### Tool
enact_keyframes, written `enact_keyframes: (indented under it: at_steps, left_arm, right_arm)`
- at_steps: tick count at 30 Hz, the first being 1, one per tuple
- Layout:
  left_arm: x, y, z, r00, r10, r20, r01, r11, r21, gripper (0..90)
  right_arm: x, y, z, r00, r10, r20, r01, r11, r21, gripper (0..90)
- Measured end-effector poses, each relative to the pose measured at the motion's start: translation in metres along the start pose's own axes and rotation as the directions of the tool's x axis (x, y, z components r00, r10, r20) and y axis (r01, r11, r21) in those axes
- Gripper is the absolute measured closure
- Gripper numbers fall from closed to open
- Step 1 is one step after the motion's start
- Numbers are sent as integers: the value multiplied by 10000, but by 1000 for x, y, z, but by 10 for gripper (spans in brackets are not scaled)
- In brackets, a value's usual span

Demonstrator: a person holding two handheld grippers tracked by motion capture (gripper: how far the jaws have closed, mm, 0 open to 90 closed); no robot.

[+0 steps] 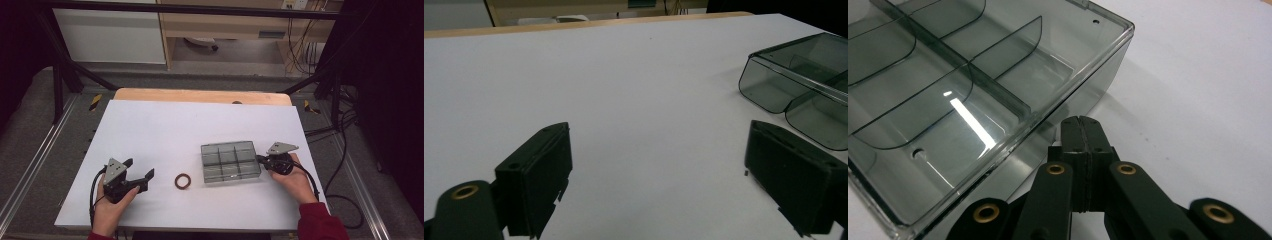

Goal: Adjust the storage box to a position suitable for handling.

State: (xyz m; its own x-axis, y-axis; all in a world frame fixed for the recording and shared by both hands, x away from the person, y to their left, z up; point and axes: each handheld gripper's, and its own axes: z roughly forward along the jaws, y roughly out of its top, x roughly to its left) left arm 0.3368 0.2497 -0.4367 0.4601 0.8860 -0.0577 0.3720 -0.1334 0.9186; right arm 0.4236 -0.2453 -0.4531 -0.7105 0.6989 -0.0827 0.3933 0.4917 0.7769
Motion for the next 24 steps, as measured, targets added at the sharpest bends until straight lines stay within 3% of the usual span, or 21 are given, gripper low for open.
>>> enact_keyframes:
  at_steps: [13, 17, 21, 24]
  left_arm:
    - [0, 1, 9, 9998, 76, 191, -79, 9999, 149, 189]
    - [-1, 3, 18, 9993, 48, 380, -58, 9996, 263, 268]
    - [-3, 9, 28, 9980, 326, 545, -348, 9986, 403, 366]
    - [-5, 15, 38, 9955, 453, 837, -494, 9976, 477, 512]
  right_arm:
    - [17, 8, 5, 9993, -257, -282, 256, 9997, -63, 900]
    - [23, 9, 7, 9987, -358, -367, 357, 9994, -48, 900]
    - [29, 11, 9, 9979, -455, -453, 454, 9990, -43, 900]
    - [32, 12, 10, 9974, -499, -517, 498, 9988, -22, 900]
